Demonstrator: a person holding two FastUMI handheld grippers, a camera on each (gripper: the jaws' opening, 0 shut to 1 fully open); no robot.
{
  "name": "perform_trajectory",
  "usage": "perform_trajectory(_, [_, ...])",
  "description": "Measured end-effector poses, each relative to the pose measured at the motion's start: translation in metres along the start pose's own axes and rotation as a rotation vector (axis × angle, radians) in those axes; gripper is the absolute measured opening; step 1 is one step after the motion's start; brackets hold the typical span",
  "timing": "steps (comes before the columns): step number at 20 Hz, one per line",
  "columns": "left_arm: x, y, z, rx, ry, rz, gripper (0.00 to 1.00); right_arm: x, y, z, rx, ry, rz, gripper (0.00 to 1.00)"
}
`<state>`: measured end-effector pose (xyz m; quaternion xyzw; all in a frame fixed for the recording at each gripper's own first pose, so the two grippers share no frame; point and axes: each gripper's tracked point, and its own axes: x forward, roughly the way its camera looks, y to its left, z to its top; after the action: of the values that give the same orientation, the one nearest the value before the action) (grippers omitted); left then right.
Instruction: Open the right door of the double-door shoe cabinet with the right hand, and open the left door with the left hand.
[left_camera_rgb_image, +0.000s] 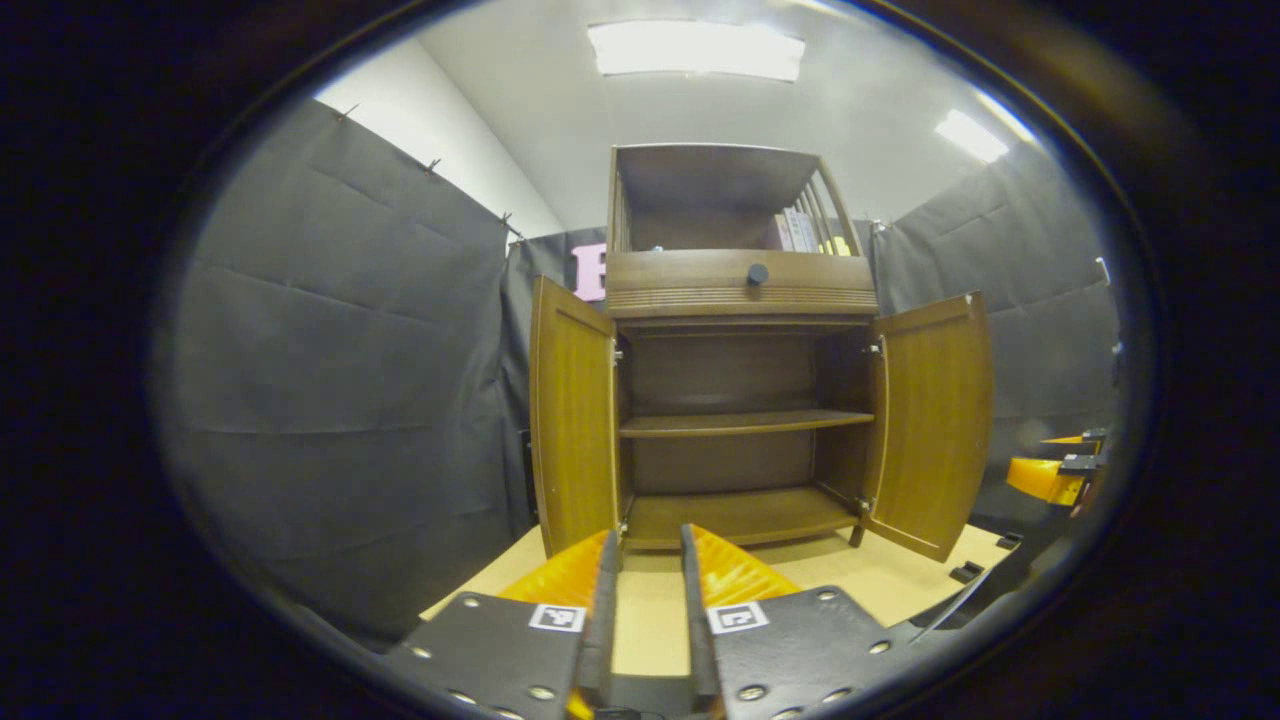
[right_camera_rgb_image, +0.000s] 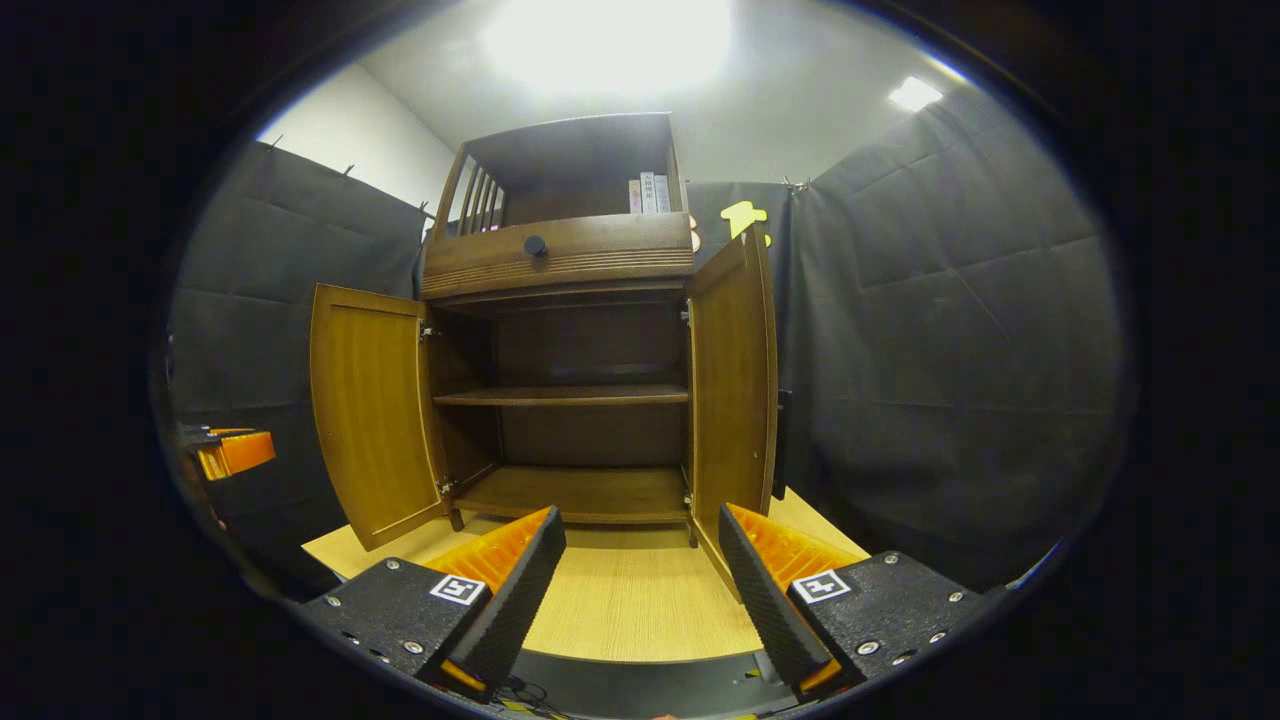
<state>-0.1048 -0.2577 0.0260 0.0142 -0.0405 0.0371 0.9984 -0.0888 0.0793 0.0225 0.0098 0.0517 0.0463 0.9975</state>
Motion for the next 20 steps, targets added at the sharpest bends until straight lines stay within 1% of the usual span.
perform_trajectory(3, [-0.007, 0.0, -0.002, -0.006, -0.002, 0.001, 0.82, -0.006, -0.001, 0.0, 0.0, -0.008, 0.0, 0.95])
perform_trajectory(5, [-0.012, 0.006, 0.0, -0.006, -0.013, 0.023, 0.95, -0.009, -0.001, 0.0, 0.0, -0.009, -0.004, 0.96])
perform_trajectory(8, [-0.018, 0.011, 0.0, -0.001, -0.016, 0.046, 0.95, -0.011, -0.003, 0.0, 0.002, -0.013, -0.013, 0.96])
perform_trajectory(10, [-0.019, 0.014, -0.001, 0.009, -0.013, 0.054, 0.84, -0.013, -0.004, 0.001, 0.004, -0.017, -0.017, 0.96])
perform_trajectory(11, [-0.019, 0.015, -0.002, 0.012, -0.012, 0.057, 0.84, -0.013, -0.004, 0.002, 0.005, -0.018, -0.019, 0.96])
perform_trajectory(15, [-0.019, 0.016, -0.001, 0.012, -0.013, 0.058, 0.95, -0.013, -0.003, 0.003, 0.006, -0.023, -0.023, 0.96])
perform_trajectory(20, [-0.018, 0.017, 0.0, 0.019, -0.015, 0.053, 0.95, -0.008, -0.003, 0.003, 0.007, -0.026, -0.022, 0.96])
